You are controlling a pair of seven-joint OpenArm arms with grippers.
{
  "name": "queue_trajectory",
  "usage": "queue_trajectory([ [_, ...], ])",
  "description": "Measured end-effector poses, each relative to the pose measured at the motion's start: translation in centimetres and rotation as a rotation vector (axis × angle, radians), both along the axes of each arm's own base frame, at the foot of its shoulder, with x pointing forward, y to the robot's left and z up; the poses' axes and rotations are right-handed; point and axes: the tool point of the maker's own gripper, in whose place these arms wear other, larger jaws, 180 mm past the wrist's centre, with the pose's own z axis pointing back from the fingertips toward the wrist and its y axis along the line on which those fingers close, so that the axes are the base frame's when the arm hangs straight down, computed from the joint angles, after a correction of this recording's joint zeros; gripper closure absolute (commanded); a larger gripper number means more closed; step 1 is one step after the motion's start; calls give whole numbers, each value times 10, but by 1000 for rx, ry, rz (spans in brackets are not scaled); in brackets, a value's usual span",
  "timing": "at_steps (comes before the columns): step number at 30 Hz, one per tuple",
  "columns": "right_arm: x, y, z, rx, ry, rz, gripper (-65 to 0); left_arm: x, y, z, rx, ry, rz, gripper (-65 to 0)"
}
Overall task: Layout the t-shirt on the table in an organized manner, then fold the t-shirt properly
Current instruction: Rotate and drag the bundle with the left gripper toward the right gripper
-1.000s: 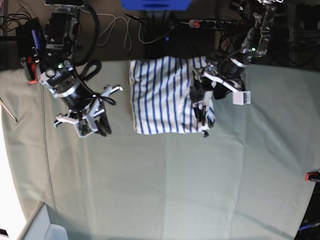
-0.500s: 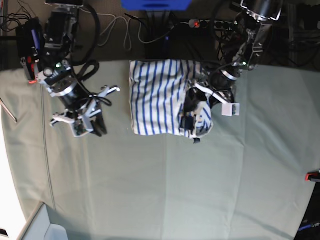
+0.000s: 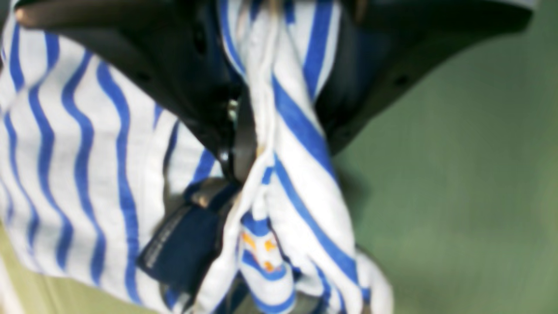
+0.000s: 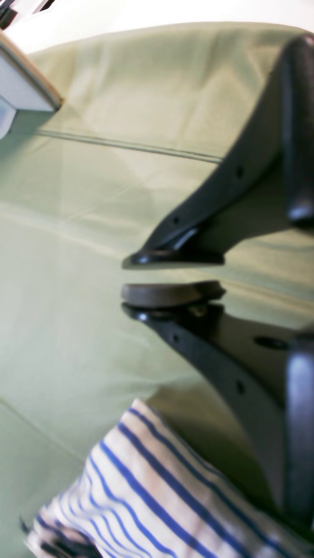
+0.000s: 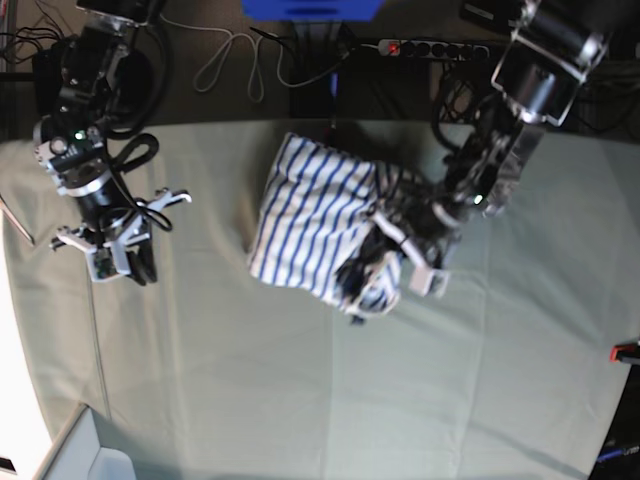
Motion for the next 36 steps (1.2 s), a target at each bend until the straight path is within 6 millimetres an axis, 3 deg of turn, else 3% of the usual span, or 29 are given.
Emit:
queue_trajectory([
  [4, -2, -2, -2, -1, 7, -6, -46, 32, -29, 7, 159, -53, -208, -2],
  [9, -3, -2, -2, -1, 10, -6, -46, 51, -71, 22, 300, -125, -421, -2],
  [14, -5, -13, -3, -3, 12, -39, -46, 56, -123, 49, 334, -228, -593, -2],
  [18, -8, -25, -4, -14, 17, -70, -46, 34, -156, 55, 372, -307, -833, -2],
  [20, -8, -27, -3, -13, 16, -76, -46, 25, -165, 47, 412, -317, -913, -2],
  [27, -14, -30, -8, -16, 31, -82, -46, 37, -162, 29, 510, -306, -886, -8],
  [29, -15, -29, -9, -15, 36, -83, -46, 41, -163, 31, 546, -326, -896, -48],
  [34, -14, -29, -8, -15, 32, -83, -46, 51, -159, 35, 577, -346, -878, -355],
  [36, -14, -28, -8, -13, 32, -79, -46, 55, -158, 39, 573, -353, -865, -433],
])
